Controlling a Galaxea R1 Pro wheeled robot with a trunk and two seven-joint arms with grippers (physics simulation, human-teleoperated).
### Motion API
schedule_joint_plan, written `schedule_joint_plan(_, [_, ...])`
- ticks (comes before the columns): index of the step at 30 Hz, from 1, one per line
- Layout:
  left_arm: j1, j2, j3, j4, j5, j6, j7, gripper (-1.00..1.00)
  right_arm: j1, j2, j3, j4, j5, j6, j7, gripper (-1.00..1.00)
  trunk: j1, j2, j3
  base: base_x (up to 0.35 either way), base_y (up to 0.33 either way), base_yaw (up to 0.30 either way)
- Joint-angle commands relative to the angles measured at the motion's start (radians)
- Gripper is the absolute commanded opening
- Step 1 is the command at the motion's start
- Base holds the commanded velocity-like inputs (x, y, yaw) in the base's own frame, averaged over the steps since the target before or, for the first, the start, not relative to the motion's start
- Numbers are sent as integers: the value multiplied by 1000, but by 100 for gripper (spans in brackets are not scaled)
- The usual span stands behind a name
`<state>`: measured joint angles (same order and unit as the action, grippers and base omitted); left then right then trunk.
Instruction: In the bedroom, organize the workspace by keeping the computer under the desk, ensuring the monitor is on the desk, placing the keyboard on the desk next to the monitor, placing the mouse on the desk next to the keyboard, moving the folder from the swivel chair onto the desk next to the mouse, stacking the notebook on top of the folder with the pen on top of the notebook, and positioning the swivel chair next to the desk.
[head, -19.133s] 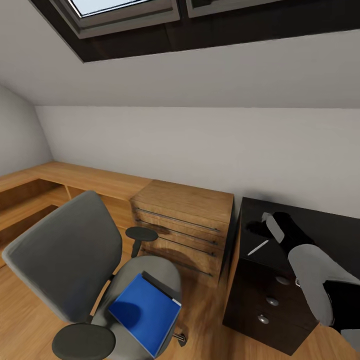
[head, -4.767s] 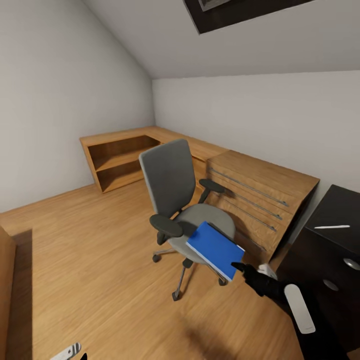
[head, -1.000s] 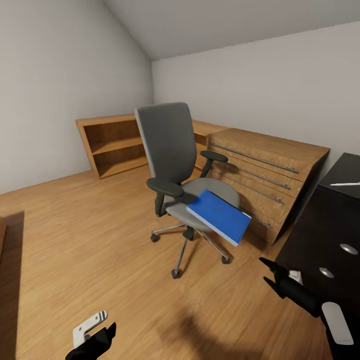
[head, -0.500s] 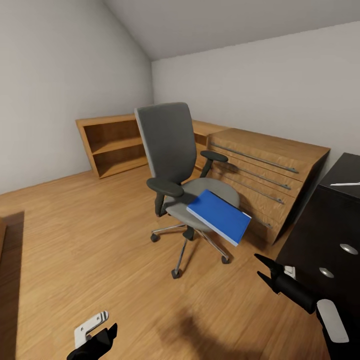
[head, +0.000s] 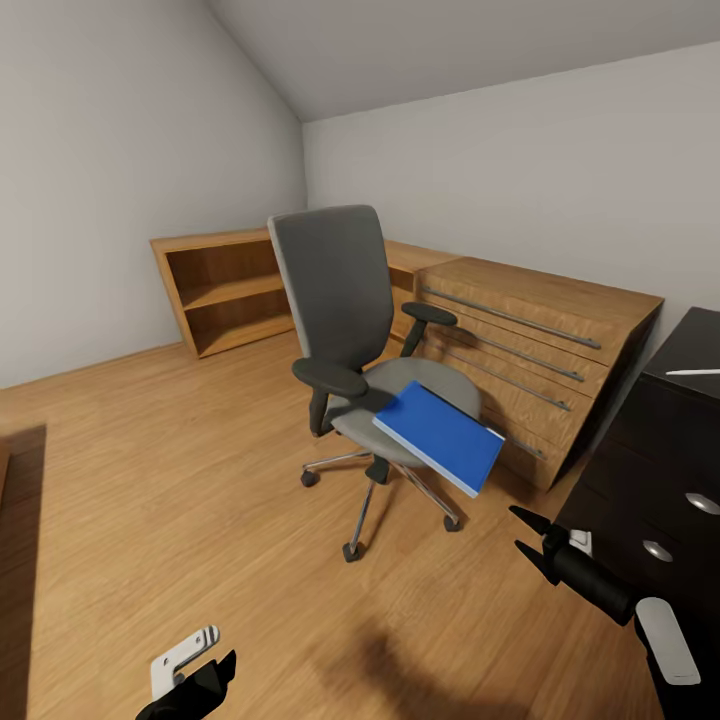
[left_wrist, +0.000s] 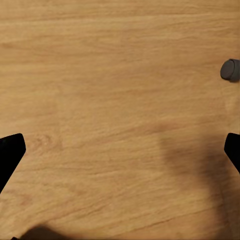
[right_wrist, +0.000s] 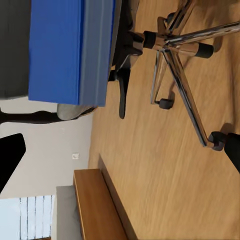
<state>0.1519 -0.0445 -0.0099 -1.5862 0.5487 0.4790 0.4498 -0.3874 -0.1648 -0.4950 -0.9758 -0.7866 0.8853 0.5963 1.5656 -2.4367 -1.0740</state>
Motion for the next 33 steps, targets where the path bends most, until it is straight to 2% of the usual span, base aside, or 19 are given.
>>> schedule_joint_plan(1, [0,0,-1,-1,10,1,9,100,-1,0,-2,0,2,6,4,100,0,0,-1,9,0,0])
schedule_joint_plan(3, [0,0,-1,-1,10,1,9,100,-1,0,-2,0,2,6,4,100,0,0,-1,6,0,0])
schedule_joint_plan(14, [0,0,-7,1,8,0,9,100,-1,-1,-3,0,3,6,3,100,-42,77,34,1,0,0])
schedule_joint_plan(28, [0,0,-8,2,8,-2,9,100,-1,-1,-4,2,4,5,3,100,-42,77,34,2,0,0])
schedule_joint_plan(33, [0,0,-8,8,8,-5,9,100,-1,-1,-4,3,4,4,3,100,-42,77,34,145,0,0])
